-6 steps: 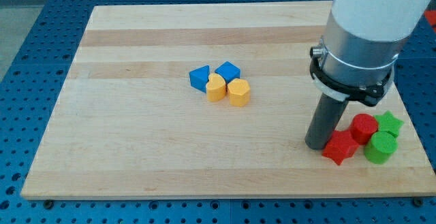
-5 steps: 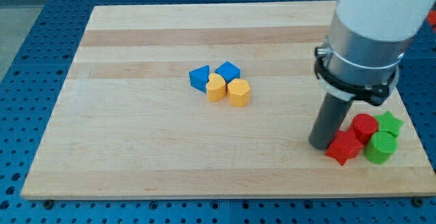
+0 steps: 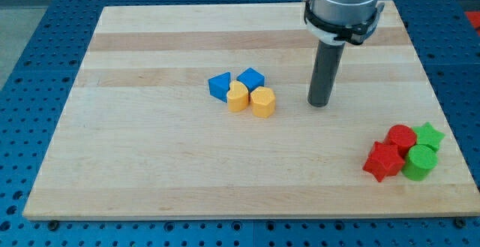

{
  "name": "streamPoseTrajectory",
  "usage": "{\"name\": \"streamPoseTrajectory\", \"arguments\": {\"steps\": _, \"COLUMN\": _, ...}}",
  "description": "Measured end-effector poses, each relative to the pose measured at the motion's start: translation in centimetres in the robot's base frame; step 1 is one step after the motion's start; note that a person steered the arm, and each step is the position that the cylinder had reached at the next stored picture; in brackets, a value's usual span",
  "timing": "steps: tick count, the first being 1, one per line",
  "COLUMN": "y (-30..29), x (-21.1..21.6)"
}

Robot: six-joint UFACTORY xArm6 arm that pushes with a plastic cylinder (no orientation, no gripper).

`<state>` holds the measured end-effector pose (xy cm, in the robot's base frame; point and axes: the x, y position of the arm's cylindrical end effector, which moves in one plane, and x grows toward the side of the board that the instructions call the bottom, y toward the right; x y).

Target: Slide the blue cube along with the yellow heart slightly down

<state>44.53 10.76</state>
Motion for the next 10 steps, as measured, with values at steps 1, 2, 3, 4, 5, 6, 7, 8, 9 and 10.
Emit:
{"name": "streamPoseTrajectory", "arguments": {"steps": 1, "y": -1.6, "x": -1.2}}
{"name": "streamPoseTrajectory", "arguments": {"steps": 2, "y": -6.9, "x": -4.5}}
{"name": "streamPoseTrajectory", "arguments": {"steps": 3, "y": -7.4, "x": -4.5}}
{"name": "streamPoseTrajectory", "arguments": {"steps": 4, "y": -7.9, "x": -4.6}}
{"name": "streamPoseTrajectory", "arguments": {"steps": 5, "y": -12.2, "x": -6.0}}
{"name": "streamPoseTrajectory", "arguments": {"steps": 6, "y": -14.7, "x": -5.8}}
{"name": "streamPoseTrajectory", "arguments": {"steps": 7, "y": -14.7, "x": -5.7}}
{"name": "streamPoseTrajectory", "arguments": {"steps": 8, "y": -14.0, "x": -0.8}}
{"name": "streamPoseTrajectory", "arguments": {"steps": 9, "y": -12.9, "x": 0.9}}
{"name": "streamPoseTrajectory", "arguments": {"steps": 10, "y": -12.4, "x": 0.9}}
